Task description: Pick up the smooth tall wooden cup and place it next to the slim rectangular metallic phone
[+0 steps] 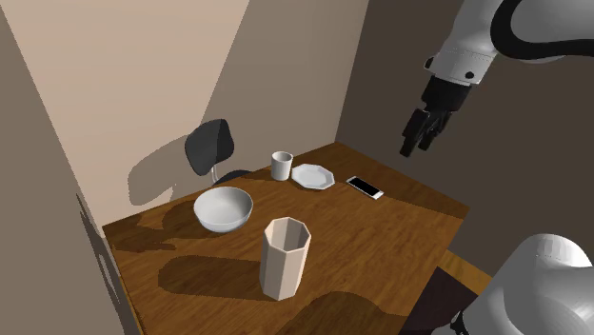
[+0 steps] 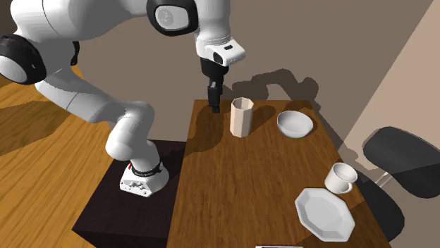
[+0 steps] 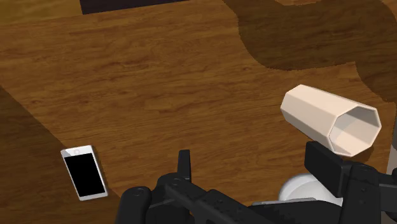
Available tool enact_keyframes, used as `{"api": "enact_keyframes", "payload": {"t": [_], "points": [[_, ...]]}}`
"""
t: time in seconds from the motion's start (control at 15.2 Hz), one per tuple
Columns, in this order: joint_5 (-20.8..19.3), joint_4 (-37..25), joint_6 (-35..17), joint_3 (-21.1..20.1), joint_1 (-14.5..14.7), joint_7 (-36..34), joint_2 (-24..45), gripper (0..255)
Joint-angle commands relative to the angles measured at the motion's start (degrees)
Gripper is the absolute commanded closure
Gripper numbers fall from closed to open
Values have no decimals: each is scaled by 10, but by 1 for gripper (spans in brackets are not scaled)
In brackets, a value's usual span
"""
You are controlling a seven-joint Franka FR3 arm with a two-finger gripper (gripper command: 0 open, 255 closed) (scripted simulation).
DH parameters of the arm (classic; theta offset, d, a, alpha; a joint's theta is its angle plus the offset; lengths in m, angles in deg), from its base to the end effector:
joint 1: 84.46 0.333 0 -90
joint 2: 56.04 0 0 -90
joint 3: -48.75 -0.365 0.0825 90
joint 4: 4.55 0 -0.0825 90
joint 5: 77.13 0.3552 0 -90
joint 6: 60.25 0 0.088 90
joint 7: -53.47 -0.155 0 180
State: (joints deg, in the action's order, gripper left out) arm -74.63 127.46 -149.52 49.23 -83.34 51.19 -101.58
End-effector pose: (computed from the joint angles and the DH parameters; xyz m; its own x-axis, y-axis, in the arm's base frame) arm 0.2421 0.0085 0.6014 0.9986 -0.0258 0.0468 -0.0234 -0.9984 -0.0514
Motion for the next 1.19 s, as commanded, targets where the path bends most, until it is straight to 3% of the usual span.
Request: {"api": "enact_keyframes", "payload": {"t": [0.0, 0.59, 1.12], "points": [[0, 0, 0, 0, 0, 0, 0, 0], [48, 62, -129, -97, 24, -100, 64, 0], [67, 65, -248, -185, 37, -192, 178, 0]]}}
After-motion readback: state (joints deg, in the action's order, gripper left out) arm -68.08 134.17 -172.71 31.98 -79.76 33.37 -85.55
